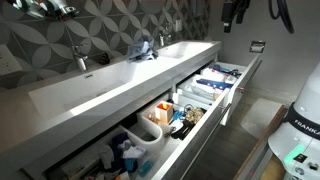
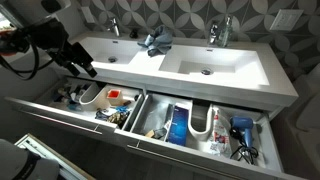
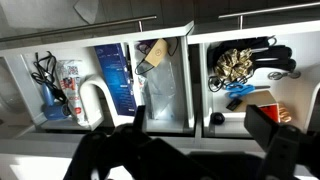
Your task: Pick up the blue towel and wipe the bathroom counter, put the blue towel back on the bathroom counter
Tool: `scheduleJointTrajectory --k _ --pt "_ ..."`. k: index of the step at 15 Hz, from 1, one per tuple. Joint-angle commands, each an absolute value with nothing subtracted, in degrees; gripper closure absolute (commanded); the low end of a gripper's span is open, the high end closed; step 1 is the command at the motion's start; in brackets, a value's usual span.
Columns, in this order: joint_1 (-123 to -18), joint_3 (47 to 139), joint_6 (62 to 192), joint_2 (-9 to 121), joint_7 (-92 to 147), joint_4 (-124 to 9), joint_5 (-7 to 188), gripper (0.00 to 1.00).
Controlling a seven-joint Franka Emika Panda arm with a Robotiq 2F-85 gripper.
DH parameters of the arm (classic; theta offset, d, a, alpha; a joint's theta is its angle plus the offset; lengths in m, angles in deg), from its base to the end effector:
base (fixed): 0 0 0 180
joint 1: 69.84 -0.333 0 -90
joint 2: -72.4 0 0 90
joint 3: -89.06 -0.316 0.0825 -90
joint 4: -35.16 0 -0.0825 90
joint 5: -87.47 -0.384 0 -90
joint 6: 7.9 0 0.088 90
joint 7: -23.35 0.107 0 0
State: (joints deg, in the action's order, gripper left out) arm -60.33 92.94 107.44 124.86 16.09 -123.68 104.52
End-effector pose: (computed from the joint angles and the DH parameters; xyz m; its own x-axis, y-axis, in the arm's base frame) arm 0.2844 -0.0851 0.4709 0.9929 0.0360 0.1130 0.0072 -0.9693 0.2458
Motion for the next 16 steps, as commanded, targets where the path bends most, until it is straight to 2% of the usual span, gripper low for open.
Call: scheduleJointTrajectory --k 1,9,16 --pt "-61.0 93.5 107.1 124.8 16.5 -123.5 105.0 0.0" --pt "-61.0 93.5 107.1 124.7 16.5 -123.5 105.0 0.0" --pt "-66.3 94.4 124.7 103.8 14.5 -110.6 101.6 0.0"
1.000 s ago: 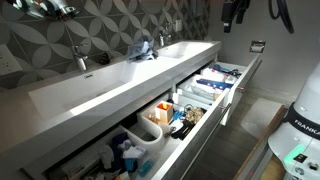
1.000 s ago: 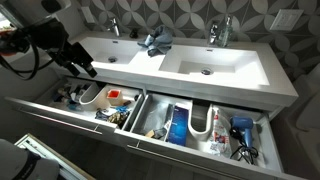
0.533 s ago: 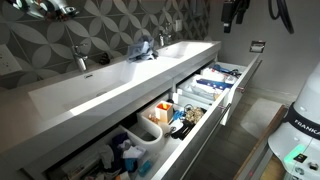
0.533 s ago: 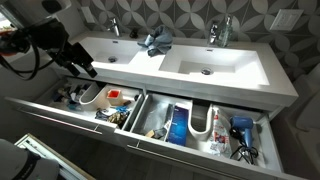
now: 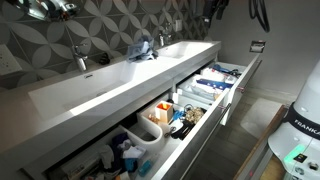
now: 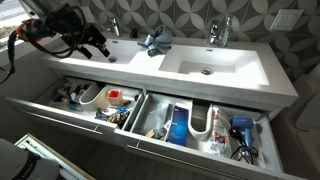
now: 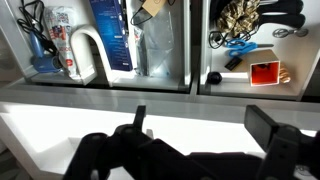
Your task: Pick up the blue towel and wipe the bathroom counter, put the blue towel back on the bathroom counter
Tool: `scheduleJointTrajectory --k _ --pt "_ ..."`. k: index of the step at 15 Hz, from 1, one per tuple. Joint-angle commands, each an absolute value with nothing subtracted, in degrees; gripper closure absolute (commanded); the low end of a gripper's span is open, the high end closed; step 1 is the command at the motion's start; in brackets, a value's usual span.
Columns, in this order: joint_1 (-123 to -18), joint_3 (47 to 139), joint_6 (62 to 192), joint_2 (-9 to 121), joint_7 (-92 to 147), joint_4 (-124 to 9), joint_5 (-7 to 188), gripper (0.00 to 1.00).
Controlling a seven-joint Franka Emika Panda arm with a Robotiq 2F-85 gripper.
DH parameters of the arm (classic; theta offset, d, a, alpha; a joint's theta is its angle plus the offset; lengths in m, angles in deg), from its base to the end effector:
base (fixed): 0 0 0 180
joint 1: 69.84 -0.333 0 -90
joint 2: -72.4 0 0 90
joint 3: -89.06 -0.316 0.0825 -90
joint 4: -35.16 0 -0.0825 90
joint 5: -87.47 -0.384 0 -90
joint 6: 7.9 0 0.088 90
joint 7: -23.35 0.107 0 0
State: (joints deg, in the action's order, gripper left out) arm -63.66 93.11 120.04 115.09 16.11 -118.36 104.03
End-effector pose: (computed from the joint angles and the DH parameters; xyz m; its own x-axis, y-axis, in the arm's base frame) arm 0.3438 -0.0716 0.4855 0.9599 0.1320 0.2473 0.0675 -0.9650 0.2532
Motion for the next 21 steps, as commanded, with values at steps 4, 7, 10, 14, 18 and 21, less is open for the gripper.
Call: scheduleJointTrajectory --k 4,7,10,14,18,21 --pt "-69.1 95.0 127.9 90.2 12.4 -99.9 96.7 0.0" --pt "-70.3 94.7 127.4 80.0 10.2 -89.9 91.9 0.0" --pt "-70.2 93.9 126.8 70.6 8.0 -79.5 88.0 0.0" --pt "-68.5 92.4 127.2 60.0 6.0 -67.2 86.3 0.0" --pt "-66.0 90.2 128.2 52.4 2.8 -57.8 81.9 0.0" --pt "-66.2 90.2 128.4 53.8 4.8 -60.3 84.4 0.0"
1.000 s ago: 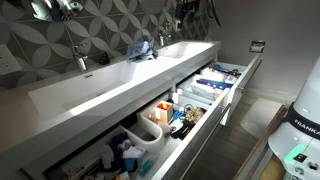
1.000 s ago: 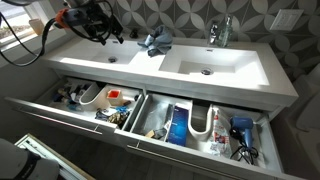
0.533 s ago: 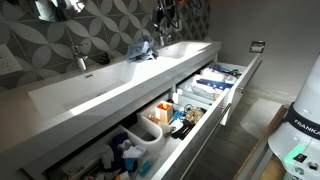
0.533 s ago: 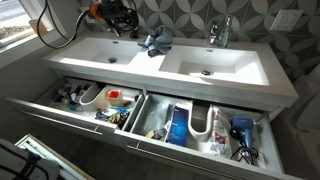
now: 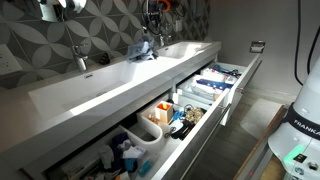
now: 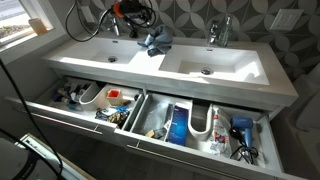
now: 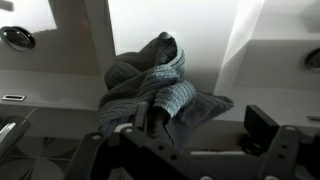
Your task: Pick up the blue towel and wipe the bathroom counter, put the blue towel back on the bathroom counter
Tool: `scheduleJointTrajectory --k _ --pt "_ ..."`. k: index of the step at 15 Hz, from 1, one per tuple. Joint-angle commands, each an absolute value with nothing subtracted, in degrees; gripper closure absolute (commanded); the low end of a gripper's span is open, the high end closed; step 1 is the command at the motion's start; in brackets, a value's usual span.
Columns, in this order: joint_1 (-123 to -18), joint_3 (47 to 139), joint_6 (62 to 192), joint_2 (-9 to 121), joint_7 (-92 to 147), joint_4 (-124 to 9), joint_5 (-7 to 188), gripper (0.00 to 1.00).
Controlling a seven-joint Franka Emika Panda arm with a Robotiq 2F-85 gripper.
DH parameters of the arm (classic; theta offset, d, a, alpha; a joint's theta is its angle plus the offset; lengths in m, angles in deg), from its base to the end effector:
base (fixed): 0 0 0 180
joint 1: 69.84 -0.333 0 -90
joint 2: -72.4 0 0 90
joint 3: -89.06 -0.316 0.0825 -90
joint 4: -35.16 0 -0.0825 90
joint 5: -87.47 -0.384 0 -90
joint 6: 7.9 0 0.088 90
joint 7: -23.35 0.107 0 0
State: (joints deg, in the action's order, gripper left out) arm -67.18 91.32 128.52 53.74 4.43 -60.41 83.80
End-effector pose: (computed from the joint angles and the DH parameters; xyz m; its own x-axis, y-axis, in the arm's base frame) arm 0.6830 -0.0551 0.4580 0.9045 0.2095 0.3716 0.1940 -0.9778 0.0790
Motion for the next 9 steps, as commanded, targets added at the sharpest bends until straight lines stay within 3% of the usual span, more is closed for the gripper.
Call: scheduleJointTrajectory --k 1,9 --pt "-66.0 90.1 128.4 53.2 4.8 -59.5 84.3 0.0" --pt "-67.1 90.9 129.7 49.2 11.1 -56.6 85.3 0.0"
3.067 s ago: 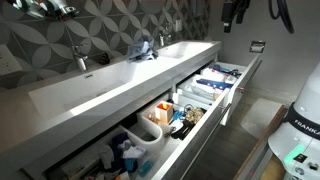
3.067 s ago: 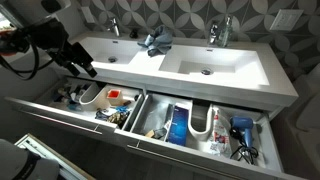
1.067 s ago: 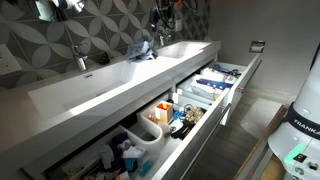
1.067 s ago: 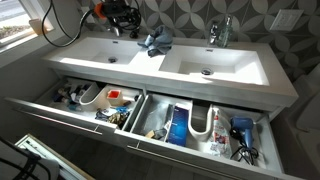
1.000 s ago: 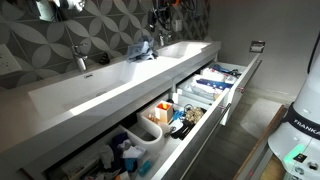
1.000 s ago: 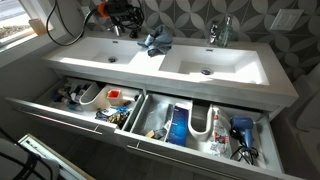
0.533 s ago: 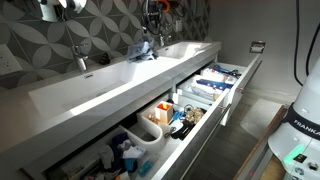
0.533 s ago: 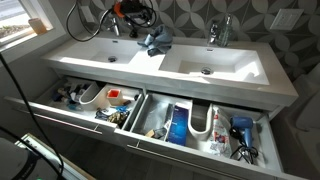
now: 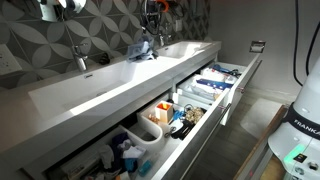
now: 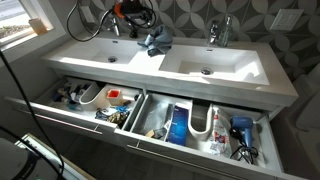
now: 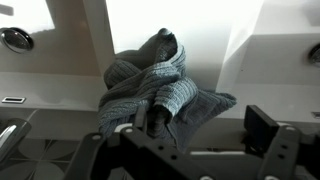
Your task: Pick up the blue towel and wipe the bathroom counter, put the blue towel back on the bathroom counter
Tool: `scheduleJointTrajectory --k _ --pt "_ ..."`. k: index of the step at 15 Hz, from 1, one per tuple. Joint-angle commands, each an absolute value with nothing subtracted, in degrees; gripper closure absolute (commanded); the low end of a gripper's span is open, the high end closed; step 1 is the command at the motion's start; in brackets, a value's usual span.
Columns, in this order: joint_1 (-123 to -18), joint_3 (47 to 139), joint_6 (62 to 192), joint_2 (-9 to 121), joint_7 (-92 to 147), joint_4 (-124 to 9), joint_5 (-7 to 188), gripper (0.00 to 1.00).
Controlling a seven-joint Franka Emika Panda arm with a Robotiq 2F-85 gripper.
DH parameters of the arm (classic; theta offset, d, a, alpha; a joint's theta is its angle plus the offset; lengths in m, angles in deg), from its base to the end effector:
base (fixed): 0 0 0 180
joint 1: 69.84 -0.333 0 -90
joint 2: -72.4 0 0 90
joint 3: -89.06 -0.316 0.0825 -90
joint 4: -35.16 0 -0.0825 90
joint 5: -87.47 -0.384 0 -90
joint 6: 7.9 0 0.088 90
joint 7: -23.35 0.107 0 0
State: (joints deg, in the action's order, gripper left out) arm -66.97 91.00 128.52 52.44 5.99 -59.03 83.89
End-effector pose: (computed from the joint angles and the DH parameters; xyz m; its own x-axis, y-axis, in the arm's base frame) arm 0.6894 -0.0546 0.4545 0.9085 0.1853 0.3747 0.1717 -0.9827 0.0695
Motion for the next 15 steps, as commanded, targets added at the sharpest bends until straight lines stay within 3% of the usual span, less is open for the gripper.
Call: scheduleJointTrajectory --k 1,15 --pt "-67.2 91.0 129.7 48.0 12.9 -55.9 85.3 0.0" --pt "-71.2 96.3 150.9 27.8 34.8 -43.3 89.0 0.0"
